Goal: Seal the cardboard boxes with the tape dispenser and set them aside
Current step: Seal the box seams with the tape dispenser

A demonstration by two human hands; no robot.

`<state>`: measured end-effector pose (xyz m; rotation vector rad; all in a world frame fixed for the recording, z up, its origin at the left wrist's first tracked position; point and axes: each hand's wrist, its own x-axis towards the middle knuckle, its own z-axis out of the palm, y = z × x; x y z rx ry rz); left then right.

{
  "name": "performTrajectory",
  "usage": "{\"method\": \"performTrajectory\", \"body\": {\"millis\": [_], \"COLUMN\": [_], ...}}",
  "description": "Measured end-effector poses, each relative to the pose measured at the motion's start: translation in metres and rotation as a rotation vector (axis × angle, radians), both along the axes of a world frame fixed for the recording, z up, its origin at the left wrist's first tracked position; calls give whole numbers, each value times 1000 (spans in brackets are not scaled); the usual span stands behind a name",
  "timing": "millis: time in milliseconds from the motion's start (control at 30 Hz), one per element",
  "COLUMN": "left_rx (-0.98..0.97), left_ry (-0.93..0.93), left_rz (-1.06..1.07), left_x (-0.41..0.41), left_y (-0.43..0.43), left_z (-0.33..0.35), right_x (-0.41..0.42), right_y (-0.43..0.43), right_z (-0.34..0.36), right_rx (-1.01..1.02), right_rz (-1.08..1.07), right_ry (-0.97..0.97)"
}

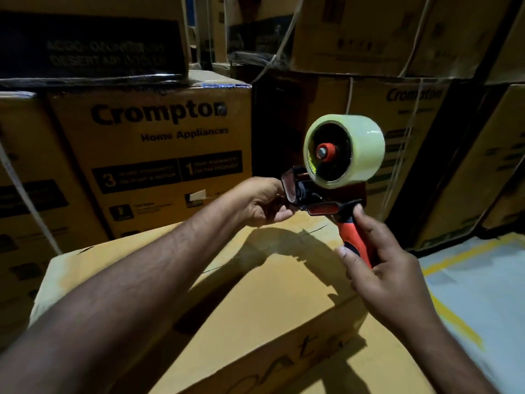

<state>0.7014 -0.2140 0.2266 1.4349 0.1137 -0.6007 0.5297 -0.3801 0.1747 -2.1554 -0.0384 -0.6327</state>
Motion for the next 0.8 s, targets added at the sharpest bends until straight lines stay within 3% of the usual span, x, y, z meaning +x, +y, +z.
{"method": "performTrajectory", "body": {"millis": [233,433,567,800], "left_rx": [257,690,840,804], "left_ry": [-307,-681,-720,-619], "left_rz": [-105,52,72,174], "left_x": [57,105,126,156], "left_y": [-33,-49,-48,-46], "left_z": [-2,-31,-54,-79], "right_x": [41,66,84,110], "right_y": [-42,-51,-46,-37], "right_z": [0,-10,-14,-11], "right_rx": [-131,-182,-218,-260], "right_rz": [-74,-80,-88,-45], "right_ry": [77,238,267,317]}}
